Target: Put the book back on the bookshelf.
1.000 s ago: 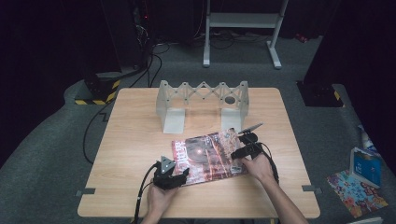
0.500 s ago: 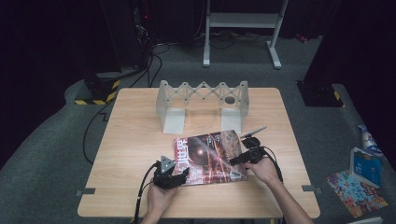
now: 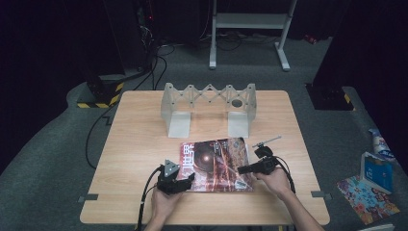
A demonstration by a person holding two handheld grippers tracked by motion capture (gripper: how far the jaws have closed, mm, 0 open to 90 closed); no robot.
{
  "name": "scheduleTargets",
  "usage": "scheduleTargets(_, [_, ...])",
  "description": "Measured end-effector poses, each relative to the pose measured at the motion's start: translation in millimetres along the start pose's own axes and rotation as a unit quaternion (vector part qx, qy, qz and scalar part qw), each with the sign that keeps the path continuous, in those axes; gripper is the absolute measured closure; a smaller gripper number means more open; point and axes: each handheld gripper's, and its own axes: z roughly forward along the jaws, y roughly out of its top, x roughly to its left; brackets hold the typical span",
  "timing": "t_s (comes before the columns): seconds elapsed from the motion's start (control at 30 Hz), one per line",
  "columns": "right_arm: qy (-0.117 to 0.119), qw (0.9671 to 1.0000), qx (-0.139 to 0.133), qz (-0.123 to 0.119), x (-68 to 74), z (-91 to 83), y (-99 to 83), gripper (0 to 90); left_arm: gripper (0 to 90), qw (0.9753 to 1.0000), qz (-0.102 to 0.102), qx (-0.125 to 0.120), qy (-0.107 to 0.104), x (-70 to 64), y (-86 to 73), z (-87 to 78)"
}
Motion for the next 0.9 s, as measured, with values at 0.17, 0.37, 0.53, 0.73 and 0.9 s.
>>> scheduleTargets(0.17, [0.028, 0.9993, -0.021, -0.015, 5.1, -6.6, -4.1, 86.4, 24.6, 0.9997, -0.018, 0.006, -0.018, 5.4, 0.9, -3.2])
scheduleTargets(0.37, [0.053, 0.9972, -0.039, -0.036, 14.8, -16.6, -3.5, 86.5, 20.7, 0.9976, -0.048, 0.022, -0.045, 11.6, 3.0, -8.5])
scheduleTargets(0.53, [0.069, 0.9953, -0.050, -0.047, 22.0, -23.1, -1.1, 86.6, 17.2, 0.9943, -0.071, 0.039, -0.069, 17.5, 3.0, -15.5])
scheduleTargets(0.73, [0.084, 0.9924, -0.065, -0.062, 30.3, -31.6, 2.2, 86.6, 14.7, 0.9889, -0.095, 0.062, -0.097, 25.7, 0.5, -27.0])
scheduleTargets(0.9, [0.091, 0.9906, -0.073, -0.070, 33.4, -39.3, 3.6, 86.6, 13.9, 0.9828, -0.103, 0.084, -0.128, 26.5, 1.1, -30.6])
